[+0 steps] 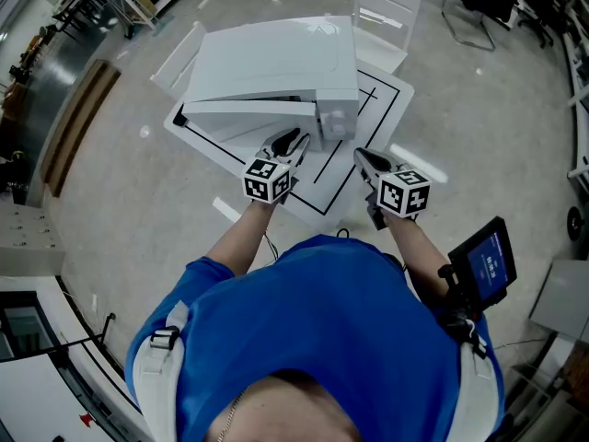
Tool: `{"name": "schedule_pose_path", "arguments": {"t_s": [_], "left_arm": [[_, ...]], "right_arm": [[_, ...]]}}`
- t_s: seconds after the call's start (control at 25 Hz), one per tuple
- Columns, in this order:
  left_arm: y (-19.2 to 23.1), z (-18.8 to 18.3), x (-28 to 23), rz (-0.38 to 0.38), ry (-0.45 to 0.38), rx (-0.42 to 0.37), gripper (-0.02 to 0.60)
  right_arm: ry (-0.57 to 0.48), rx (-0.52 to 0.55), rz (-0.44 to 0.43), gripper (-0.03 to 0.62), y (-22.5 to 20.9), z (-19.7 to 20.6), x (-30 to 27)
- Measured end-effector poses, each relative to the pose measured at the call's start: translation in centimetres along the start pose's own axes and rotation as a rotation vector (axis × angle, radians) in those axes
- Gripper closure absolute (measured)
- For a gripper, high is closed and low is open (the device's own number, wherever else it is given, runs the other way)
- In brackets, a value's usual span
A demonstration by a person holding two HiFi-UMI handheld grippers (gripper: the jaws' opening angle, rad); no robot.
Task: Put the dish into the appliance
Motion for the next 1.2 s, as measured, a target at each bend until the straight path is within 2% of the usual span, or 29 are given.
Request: {"name": "schedule_pose_path", "arguments": {"t_s": [0.32,0.68,0.8,1.04,1.2], "left_arm": [[1.0,-0.3,-1.6,-0.008,0.005,0.020,0.465],[1.1,-0.1,-1.8,-0.020,0.016,-0.001,0.468],[1.3,-0.1,-1.8,-0.042,0.023,-0.011,0.505],[1.3,0.0,-1.9,-0.078,0.028,-0.027,0.520],[1.5,-0.3,-2.4,-0.112,0.031,-0.004,0.538]], "right_arm": [[0.002,-0.006,0.003,0.592,-0.9,-0.2,-0.7],[0.004,-0.012,0.005,0.592,-1.4,0.1,-0.9],[0.005,-0.012,0.005,0.592,-1.5,0.1,-0.8],[0.007,-0.011,0.010,0.592,-1.6,0.3,-0.8],[0.012,-0.008,0.004,0.592,-1.4,0.2,-0.9]]}}
Point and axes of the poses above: the fingertips, and each gripper's own axes: x backward along the fingers, y to its left, z out of its underside, the point moved 8 cm from there along x, backward along the fingers, and after that the axes turned 10 degrees about -y, right-handed, at the moved point
